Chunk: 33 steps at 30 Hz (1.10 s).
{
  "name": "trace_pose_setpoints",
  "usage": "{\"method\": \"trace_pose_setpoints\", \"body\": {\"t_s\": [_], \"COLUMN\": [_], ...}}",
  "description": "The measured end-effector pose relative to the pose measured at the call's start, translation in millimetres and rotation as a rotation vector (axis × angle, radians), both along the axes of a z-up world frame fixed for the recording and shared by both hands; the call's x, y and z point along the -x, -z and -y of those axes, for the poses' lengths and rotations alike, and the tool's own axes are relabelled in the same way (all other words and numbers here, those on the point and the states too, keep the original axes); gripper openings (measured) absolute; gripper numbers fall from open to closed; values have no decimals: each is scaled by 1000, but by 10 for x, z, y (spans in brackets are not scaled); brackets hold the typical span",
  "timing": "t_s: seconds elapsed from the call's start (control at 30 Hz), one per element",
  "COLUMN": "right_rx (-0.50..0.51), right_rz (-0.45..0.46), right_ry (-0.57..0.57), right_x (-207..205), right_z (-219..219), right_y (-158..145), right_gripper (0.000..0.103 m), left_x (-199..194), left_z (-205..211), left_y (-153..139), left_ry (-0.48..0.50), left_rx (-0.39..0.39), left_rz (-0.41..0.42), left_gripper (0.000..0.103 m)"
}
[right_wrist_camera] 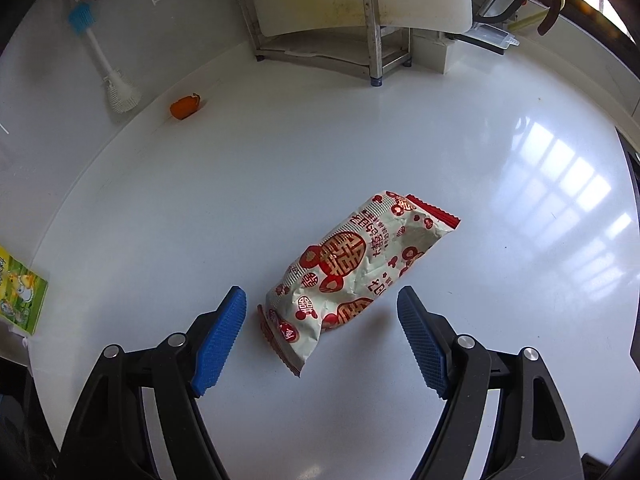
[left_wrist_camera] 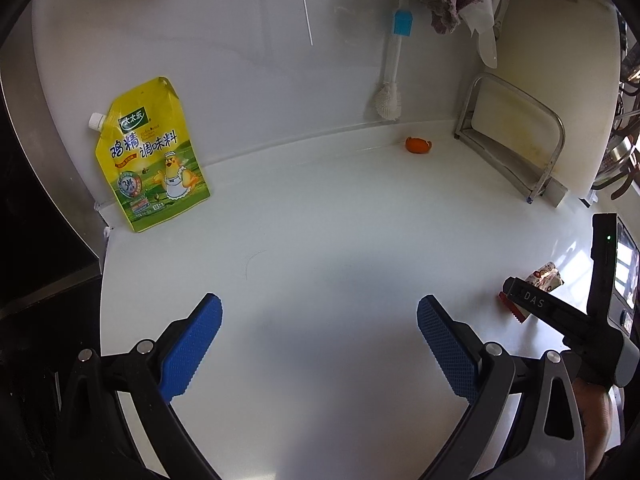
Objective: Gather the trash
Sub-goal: 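Grasp the red-and-white snack bag with the right tool, then grasp the orange peel with the left tool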
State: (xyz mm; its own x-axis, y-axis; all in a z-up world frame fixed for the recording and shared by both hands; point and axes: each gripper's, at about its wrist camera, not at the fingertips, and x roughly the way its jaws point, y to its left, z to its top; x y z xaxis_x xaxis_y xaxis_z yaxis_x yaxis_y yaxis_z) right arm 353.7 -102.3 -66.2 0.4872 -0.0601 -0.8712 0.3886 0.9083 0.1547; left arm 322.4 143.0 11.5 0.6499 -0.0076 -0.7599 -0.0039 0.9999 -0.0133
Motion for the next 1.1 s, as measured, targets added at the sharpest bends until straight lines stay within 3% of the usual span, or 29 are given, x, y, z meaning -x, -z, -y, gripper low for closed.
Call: {"method": "trace_pose_setpoints", "body": {"t_s": [0.1,0.17,0.2,0.37,0.43,0.9,1.1], "right_rx": [13,22,20,11,1,-32,-71], "right_rz": [2,3,3,23,55,144,155], "right_ry": [-9,-34,-47,-117,-154,-238,-264], "right_x": [-31,-70,-82,-108,-94,-232,-248], "right_z": [5,-4,-13,-26,8,629,735], "right_y": [8,-2,-6,-12,-38,-191,-131], "right_gripper": [68,49,46,38,30,30,30], "left_x": [-73,-148,-196,-476,-595,-1804,-2373], "left_z": [18,78,117,334,416,1157,1422], "left_y": [30,51,61,112,154,446,600], "left_ry": [12,28,36,72,75,40,-5], "left_rx": [15,25,30,93,120,153,67], "left_rz": [-12,-17,-20,-39,-52,2,16], "left_gripper": [96,96,96,96,96,96,96]}}
